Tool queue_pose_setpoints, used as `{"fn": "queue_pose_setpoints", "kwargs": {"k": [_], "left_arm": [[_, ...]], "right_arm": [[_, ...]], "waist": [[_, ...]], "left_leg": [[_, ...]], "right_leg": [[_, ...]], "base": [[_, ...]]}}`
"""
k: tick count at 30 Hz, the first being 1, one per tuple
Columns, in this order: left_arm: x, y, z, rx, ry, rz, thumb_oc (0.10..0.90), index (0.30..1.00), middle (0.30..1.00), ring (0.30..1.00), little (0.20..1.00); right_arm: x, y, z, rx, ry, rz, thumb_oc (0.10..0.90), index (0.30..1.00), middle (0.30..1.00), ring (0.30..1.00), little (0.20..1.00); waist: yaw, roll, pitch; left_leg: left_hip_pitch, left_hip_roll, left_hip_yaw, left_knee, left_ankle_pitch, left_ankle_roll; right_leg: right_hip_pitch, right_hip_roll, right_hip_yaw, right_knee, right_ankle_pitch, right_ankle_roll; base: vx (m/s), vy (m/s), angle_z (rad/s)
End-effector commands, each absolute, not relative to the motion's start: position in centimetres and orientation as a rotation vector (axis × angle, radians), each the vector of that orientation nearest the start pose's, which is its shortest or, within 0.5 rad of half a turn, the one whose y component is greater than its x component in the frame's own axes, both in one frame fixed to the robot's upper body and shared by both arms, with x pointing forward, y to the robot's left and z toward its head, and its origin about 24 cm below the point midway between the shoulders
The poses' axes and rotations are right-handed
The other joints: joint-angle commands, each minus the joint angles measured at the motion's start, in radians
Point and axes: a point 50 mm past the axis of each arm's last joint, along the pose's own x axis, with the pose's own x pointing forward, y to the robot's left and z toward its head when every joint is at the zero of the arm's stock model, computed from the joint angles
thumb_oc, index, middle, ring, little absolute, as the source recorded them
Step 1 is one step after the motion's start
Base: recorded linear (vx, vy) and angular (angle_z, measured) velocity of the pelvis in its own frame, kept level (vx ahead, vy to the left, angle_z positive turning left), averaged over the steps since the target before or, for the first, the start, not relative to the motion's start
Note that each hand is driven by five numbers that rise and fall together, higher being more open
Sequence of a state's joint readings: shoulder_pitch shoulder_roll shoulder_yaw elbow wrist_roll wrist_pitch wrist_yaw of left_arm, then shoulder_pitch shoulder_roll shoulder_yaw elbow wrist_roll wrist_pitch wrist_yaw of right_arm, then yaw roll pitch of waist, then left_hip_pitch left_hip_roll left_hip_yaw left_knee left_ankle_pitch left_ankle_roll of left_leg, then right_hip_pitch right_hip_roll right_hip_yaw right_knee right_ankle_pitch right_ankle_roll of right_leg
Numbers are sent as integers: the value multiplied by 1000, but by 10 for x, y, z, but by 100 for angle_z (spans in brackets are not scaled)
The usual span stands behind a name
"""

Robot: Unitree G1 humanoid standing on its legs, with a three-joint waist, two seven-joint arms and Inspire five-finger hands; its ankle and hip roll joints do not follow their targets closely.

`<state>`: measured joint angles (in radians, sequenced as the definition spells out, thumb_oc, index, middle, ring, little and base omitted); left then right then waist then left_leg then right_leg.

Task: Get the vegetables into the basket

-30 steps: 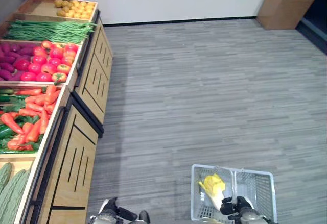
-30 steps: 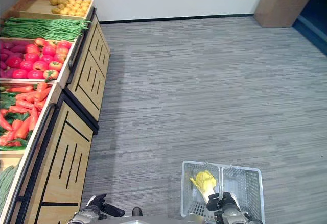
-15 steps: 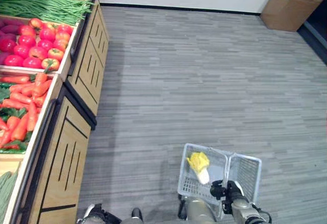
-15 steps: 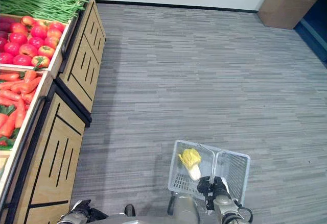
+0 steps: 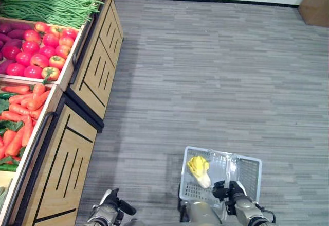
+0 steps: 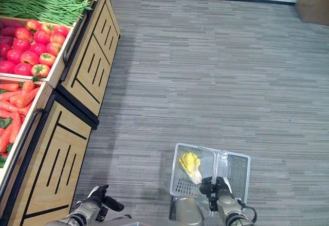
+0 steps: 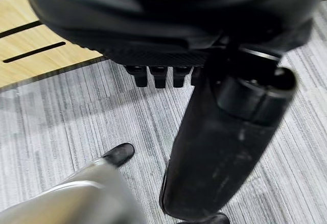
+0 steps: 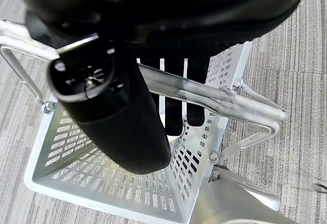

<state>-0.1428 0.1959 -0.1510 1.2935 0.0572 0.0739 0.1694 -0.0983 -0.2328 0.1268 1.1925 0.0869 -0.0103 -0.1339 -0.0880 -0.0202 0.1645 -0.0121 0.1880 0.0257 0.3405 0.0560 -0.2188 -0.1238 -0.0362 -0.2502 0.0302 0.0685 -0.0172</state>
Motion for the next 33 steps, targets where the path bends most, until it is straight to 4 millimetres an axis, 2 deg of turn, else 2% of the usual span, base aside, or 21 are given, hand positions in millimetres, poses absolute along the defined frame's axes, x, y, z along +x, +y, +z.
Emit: {"fn": "queue_pose_setpoints", "kwargs": {"k": [1,2,4,6,7,9,10,11,12,13,15,16,19,20,24,25,29,31,33], "left_arm": [[128,235,-153,427,1195,184,900,1000,1000,1000,1000],[128,234,-153,420,1195,185,900,1000,1000,1000,1000],[131,231,-152,434,1185,162,900,1000,1000,1000,1000],[131,231,-152,444,1186,160,900,1000,1000,1000,1000],[130,230,-153,447,1187,159,900,1000,1000,1000,1000],[130,228,-153,460,1182,146,900,1000,1000,1000,1000],[130,228,-153,460,1183,146,900,1000,1000,1000,1000],[130,229,-153,477,1180,144,900,1000,1000,1000,1000],[129,230,-153,482,1183,150,900,1000,1000,1000,1000],[125,233,-154,452,1193,197,900,1000,1000,1000,1000],[124,234,-153,439,1192,213,900,1000,1000,1000,1000],[128,234,-152,460,1178,198,900,1000,1000,1000,1000],[132,238,-150,483,1160,193,900,1000,1000,1000,1000],[135,241,-148,471,1153,220,900,1000,1000,1000,1000],[135,244,-147,476,1153,227,900,1000,1000,1000,1000],[132,248,-147,470,1165,243,900,1000,1000,1000,1000],[127,255,-147,471,1186,269,900,1000,1000,1000,1000],[125,258,-147,464,1195,281,900,1000,1000,1000,1000],[125,260,-146,470,1197,282,900,1000,1000,1000,1000]], "right_arm": [[93,-271,-150,-454,1218,-217,400,300,300,300,300],[93,-273,-149,-450,1216,-230,400,300,300,300,300],[90,-278,-149,-444,1230,-256,400,300,300,300,300],[88,-278,-149,-452,1234,-254,400,300,300,300,300],[88,-279,-149,-460,1237,-254,400,300,300,300,300],[86,-278,-149,-482,1238,-241,400,300,300,300,300],[86,-278,-149,-482,1239,-241,400,300,300,300,300],[86,-278,-149,-489,1240,-240,400,300,300,300,300],[86,-278,-150,-490,1242,-239,400,300,300,300,300],[84,-272,-152,-480,1250,-231,400,300,300,300,300],[84,-269,-153,-468,1254,-233,400,300,300,300,300],[86,-263,-155,-439,1247,-237,400,300,300,300,300],[93,-259,-154,-451,1228,-213,400,300,300,300,300],[108,-252,-152,-480,1190,-174,400,300,300,300,300],[118,-247,-151,-476,1159,-157,400,300,300,300,300],[119,-245,-151,-480,1155,-141,400,300,300,300,300],[119,-243,-152,-473,1158,-139,400,300,300,300,300],[115,-242,-153,-461,1169,-143,400,300,300,300,300],[112,-242,-154,-456,1182,-147,400,300,300,300,300]], "waist": [[8,-34,32],[9,-36,33],[20,-39,34],[33,-42,25],[40,-34,22],[65,-14,22],[65,-16,23],[79,-7,26],[84,-7,25],[91,-12,6],[94,-18,-1],[92,-28,-16],[97,-42,-21],[104,-60,-24],[113,-77,-22],[120,-88,-14],[122,-89,4],[118,-89,11],[111,-89,14]], "left_leg": [[-5,-73,56,84,61,85],[-22,-67,72,83,68,94],[-99,-45,137,-27,22,117],[-128,-62,149,-176,-4,127],[-144,-64,148,-233,9,123],[-211,-64,129,-339,111,113],[-204,-67,130,-347,115,112],[-223,-59,139,-402,157,104],[-220,-56,153,-400,162,103],[-201,-69,162,-404,136,122],[-200,-78,169,-402,132,128],[-187,-101,188,-408,110,146],[-176,-116,216,-418,95,160],[-162,-133,252,-426,69,174],[-139,-145,293,-422,41,189],[-113,-159,305,-418,13,205],[-58,-170,319,-420,-14,226],[-39,-171,313,-420,-25,227],[-22,-174,300,-424,-31,224]], "right_leg": [[-23,-23,67,9,12,61],[-11,-24,67,13,-3,58],[32,-45,66,-4,-16,79],[53,-60,76,-21,-19,102],[60,-60,76,-25,-26,107],[102,-51,94,-43,-46,112],[105,-53,94,-44,-48,113],[138,-53,110,-52,-67,117],[151,-58,121,-52,-76,121],[165,-75,139,-45,-93,137],[171,-91,141,-41,-92,143],[166,-124,154,-35,-86,162],[139,-146,175,-26,-61,182],[116,-180,175,-32,-16,210],[97,-201,169,-10,28,230],[94,-222,134,47,50,239],[40,-214,110,176,95,238],[30,-209,89,182,81,230],[16,-184,89,152,62,218]], "base": [[100,-67,-12],[143,-25,-14],[240,32,15],[238,108,29],[245,133,-3],[238,126,-7],[290,163,-47],[261,172,-58],[418,337,-72],[321,291,-56],[233,240,-50],[182,255,-49],[133,240,-44],[102,198,-30],[111,191,-31],[95,151,-35],[83,144,-32],[104,81,-3],[136,54,15]]}}
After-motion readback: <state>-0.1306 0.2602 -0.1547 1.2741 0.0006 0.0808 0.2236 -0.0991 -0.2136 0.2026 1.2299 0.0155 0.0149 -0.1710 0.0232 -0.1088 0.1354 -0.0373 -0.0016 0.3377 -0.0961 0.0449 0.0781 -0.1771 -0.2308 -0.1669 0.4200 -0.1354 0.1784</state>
